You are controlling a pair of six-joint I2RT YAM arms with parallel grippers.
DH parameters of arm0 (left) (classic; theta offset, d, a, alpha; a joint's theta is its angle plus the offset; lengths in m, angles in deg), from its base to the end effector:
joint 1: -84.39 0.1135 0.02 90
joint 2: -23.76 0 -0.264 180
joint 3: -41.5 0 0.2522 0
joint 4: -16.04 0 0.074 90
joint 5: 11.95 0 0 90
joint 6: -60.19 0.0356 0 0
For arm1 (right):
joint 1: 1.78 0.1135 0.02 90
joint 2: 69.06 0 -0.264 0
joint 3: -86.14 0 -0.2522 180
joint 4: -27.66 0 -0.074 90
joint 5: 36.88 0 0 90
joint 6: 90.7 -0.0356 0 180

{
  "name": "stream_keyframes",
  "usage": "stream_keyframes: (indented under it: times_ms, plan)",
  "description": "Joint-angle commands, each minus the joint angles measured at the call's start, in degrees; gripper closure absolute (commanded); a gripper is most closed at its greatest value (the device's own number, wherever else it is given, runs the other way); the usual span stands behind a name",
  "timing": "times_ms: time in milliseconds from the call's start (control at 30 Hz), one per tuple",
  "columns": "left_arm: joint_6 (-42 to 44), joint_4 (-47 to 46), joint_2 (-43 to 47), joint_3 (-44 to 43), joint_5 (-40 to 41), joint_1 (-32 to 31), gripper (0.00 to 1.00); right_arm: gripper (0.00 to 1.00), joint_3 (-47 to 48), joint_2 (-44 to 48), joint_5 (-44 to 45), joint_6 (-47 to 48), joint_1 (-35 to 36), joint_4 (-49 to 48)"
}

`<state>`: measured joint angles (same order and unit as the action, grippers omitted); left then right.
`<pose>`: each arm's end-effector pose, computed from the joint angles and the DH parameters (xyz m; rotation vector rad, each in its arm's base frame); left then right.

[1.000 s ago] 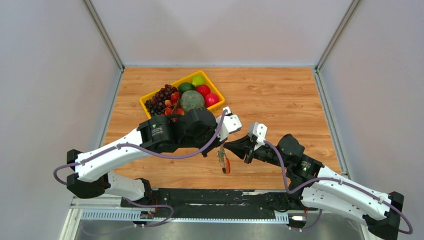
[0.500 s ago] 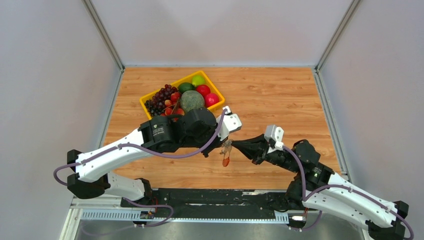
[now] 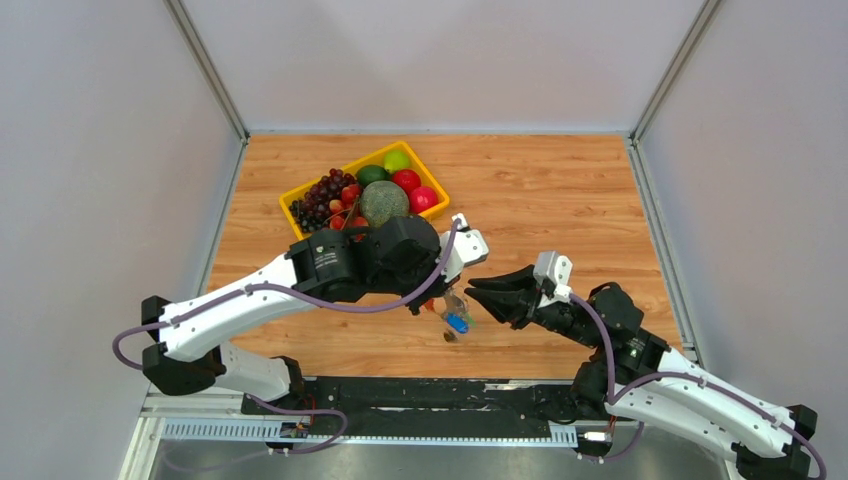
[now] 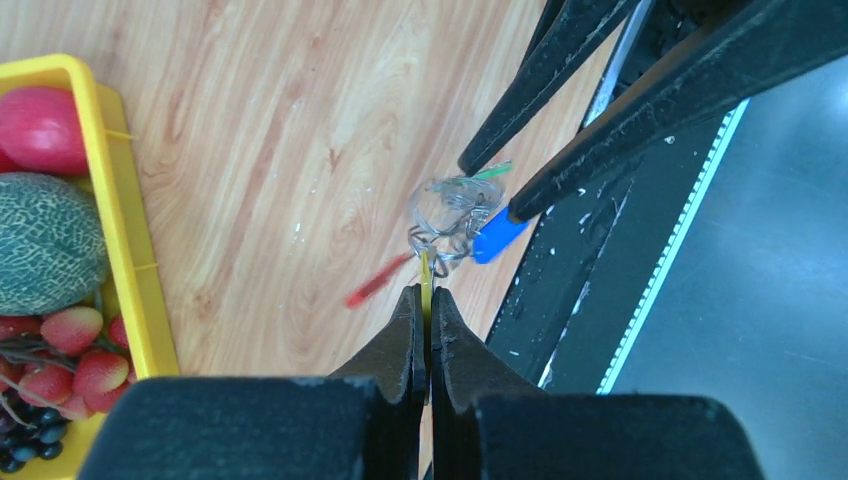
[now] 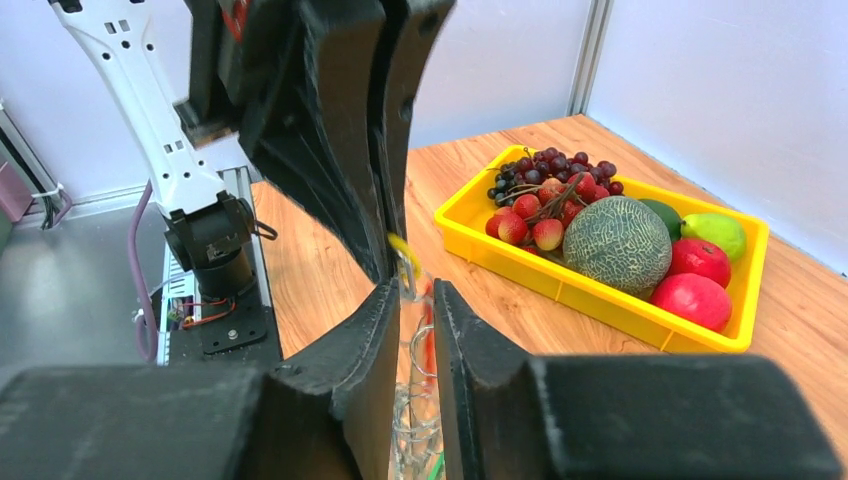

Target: Remove the keys from the keyring

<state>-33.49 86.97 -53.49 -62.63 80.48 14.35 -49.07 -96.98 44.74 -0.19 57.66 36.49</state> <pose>0.0920 -0.2490 0.4088 1.3033 2.0328 -0.5731 0.0648 0.1199 0.3256 -0.8571 1.2334 0.9429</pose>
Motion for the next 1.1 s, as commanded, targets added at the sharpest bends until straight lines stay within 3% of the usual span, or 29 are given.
stream_keyframes:
  times_ms: [0,900,967,1067]
  plan:
    - [0.6,-1.9,4.5,-3.5,0.5,0.3,1.00,0.75,0.7,0.3,1.1,-0.2,0.2,-0.3]
    - [0.8,-1.0,2.9,-4.7,-1.4,0.3,1.00,0.67,7.0,-11.2,-7.1,0.7,0.3,-0.3]
    - [0.8,-1.1,2.9,-4.7,-1.6,0.3,1.00,0.72,7.2,-11.6,-7.2,0.9,0.3,-0.5]
    - [0.9,-1.3,3.0,-4.5,-1.3,0.3,1.00,0.93,7.5,-12.1,-7.2,1.0,0.2,-0.6]
